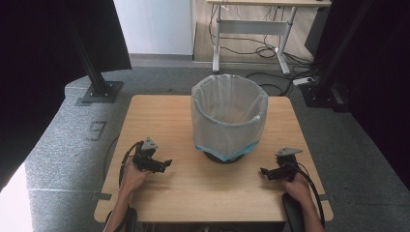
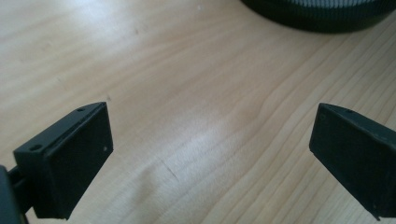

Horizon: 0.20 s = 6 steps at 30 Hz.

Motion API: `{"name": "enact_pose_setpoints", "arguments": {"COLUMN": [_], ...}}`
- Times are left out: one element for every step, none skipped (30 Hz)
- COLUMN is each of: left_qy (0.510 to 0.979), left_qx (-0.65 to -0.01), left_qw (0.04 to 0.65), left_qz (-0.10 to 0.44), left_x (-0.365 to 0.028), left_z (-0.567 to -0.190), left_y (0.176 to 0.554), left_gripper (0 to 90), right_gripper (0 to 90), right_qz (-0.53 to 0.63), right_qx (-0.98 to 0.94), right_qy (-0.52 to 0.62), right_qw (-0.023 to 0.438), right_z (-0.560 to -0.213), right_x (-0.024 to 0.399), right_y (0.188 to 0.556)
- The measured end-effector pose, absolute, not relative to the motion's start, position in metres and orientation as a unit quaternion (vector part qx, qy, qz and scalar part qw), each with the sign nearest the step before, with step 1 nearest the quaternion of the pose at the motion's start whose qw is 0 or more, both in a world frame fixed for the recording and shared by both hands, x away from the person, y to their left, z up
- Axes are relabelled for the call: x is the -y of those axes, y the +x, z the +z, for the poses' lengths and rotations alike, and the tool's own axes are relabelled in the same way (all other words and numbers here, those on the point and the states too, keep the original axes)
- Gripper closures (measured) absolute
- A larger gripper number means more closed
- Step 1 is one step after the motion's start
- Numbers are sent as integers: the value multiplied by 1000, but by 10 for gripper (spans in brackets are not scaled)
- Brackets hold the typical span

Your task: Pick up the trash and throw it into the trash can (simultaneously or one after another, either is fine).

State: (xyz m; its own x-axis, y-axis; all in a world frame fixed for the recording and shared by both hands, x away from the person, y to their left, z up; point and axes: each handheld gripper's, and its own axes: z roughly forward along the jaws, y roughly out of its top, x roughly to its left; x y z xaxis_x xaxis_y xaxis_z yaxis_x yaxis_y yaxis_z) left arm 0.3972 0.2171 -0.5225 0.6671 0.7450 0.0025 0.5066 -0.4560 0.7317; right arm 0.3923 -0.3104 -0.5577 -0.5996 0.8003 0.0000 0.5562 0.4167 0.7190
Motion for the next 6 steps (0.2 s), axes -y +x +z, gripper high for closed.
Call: {"name": "enact_pose_setpoints", "arguments": {"left_qy": [839, 840, 840, 841, 843, 846], "left_qx": [-374, -375, -377, -377, -378, -378], "left_qw": [361, 358, 356, 354, 349, 344], "left_qz": [163, 161, 159, 156, 155, 153], "left_x": [-217, -216, -216, -215, -215, -214], "left_z": [-526, -529, -532, -535, -539, -541], "left_y": [397, 397, 396, 396, 396, 395], "left_gripper": [0, 0, 0, 0, 0, 0], "right_gripper": [0, 0, 0, 0, 0, 0], "right_qz": [349, 349, 349, 349, 349, 349], "right_qx": [-823, -823, -823, -823, -823, -823], "right_qy": [412, 412, 412, 412, 412, 412], "right_qw": [175, 175, 175, 175, 175, 175], "right_z": [-558, -558, -558, -558, -558, -558], "right_x": [310, 310, 310, 310, 310, 310], "right_y": [392, 392, 392, 392, 392, 392]}}
